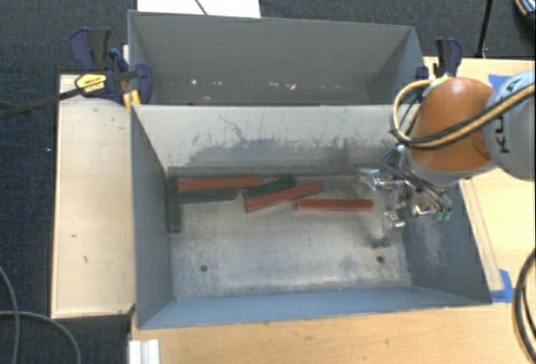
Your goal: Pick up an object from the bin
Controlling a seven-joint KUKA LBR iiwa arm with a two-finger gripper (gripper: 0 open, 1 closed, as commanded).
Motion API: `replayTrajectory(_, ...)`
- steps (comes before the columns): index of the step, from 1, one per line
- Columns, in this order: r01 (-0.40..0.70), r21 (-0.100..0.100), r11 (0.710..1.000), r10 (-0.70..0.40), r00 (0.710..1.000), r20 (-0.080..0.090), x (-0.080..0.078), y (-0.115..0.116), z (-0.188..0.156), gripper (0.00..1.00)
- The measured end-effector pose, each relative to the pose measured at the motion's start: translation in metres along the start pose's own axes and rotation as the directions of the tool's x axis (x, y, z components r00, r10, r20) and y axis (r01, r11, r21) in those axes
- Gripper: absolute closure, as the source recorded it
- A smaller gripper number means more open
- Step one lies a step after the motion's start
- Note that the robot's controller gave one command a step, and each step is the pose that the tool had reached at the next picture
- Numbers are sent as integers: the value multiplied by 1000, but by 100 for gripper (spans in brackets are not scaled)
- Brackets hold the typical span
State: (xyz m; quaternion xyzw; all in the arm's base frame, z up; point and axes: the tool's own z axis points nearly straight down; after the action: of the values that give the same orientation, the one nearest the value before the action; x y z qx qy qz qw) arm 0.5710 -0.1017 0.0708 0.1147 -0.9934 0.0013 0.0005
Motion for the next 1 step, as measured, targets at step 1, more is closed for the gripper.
replayTrajectory(1,5,-3,1000,-5,1000,2,-2,5,0,100)
